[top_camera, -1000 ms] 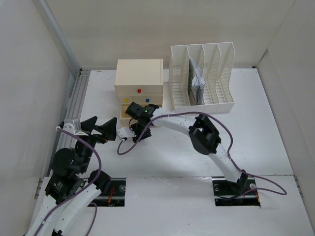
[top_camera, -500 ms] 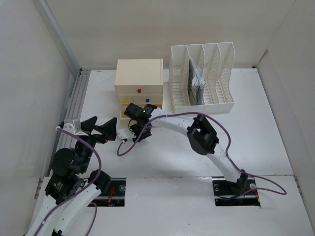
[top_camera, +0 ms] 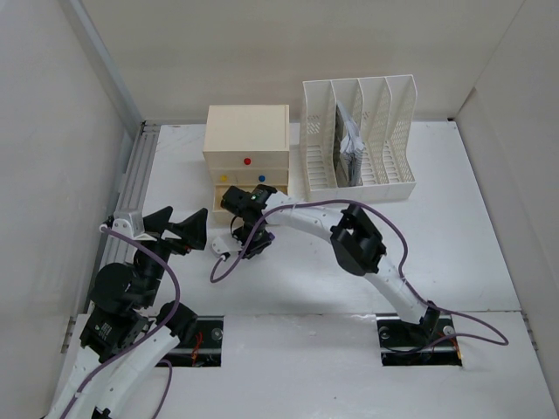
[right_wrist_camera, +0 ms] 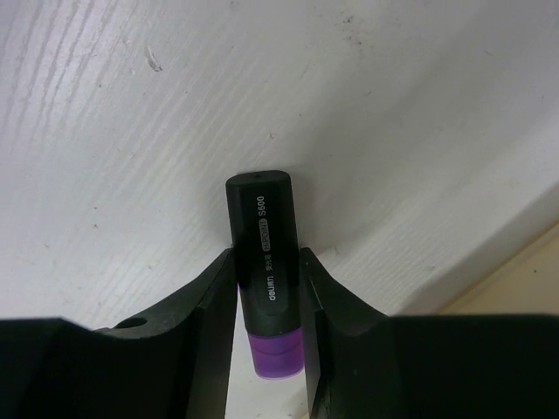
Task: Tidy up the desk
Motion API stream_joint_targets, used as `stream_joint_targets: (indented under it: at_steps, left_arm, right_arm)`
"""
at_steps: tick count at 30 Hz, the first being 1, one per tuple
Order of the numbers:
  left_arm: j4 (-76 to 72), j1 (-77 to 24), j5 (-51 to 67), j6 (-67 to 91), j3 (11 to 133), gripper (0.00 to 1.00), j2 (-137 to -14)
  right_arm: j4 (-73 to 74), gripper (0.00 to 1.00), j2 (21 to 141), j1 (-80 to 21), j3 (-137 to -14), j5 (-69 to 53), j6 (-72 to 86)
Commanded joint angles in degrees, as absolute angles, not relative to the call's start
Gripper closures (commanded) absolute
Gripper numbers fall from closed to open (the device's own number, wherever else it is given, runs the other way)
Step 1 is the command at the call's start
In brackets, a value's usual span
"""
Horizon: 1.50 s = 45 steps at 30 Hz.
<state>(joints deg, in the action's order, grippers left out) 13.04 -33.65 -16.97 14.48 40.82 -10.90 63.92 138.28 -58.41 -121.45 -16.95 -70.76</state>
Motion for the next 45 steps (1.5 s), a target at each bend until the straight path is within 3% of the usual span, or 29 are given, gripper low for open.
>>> stream_joint_targets:
  at_steps: [1,9,20,27,31,35,37,39,44,45]
  left_arm:
    - [10.8,-33.4,-16.7,14.7,40.7,0.01,-10.2]
    - [10.8,-33.4,-16.7,14.7,40.7,0.01,-10.2]
    - [10.8,-33.4,-16.7,14.7,40.7,0.01,-10.2]
    - [10.8,-33.4,-16.7,14.7,40.7,0.01,-10.2]
    - [10.8,-33.4,-16.7,14.7,40.7,0.01,-10.7]
    - [10.8,-33.4,-16.7,14.7,40.7,0.01,-10.7]
    - [10.8,-33.4,-16.7,14.7,40.7,0.01,-10.7]
    - [10.8,-33.4,-16.7,14.7,40.7,0.01,-10.7]
    - [10.8,-33.4,-16.7,14.7,40.7,0.01,-10.7]
    - [10.8,-33.4,-16.7,14.7,40.7,0.01,-10.7]
  right_arm:
    - [69.7,0.82,143.0,-59.3,-118.6,-20.2,-70.5]
    - [59.6,0.88,131.2,-59.3,-119.3,-21.5,-60.2]
    - [39.5,0.88,119.7,-59.3,-115.8,-0.6,-47.0]
    - [33.7,0.88,122.2,-57.6,-114.6,12.3,-42.2]
    - [31.2,0.78,124.2,-56.4,-115.1,19.6,-41.7]
    - [28.2,0.50,124.7,-55.9,-114.5,21.8,-40.5]
    - [28.2,0.48,124.7,-55.3,-114.5,21.2,-40.0]
    - [28.2,0.53,124.2,-55.3,-114.5,19.2,-40.0]
    - [34.1,0.95,123.7,-54.8,-116.3,8.0,-39.6]
    - [36.4,1.00,123.7,-54.1,-117.1,-0.8,-40.8]
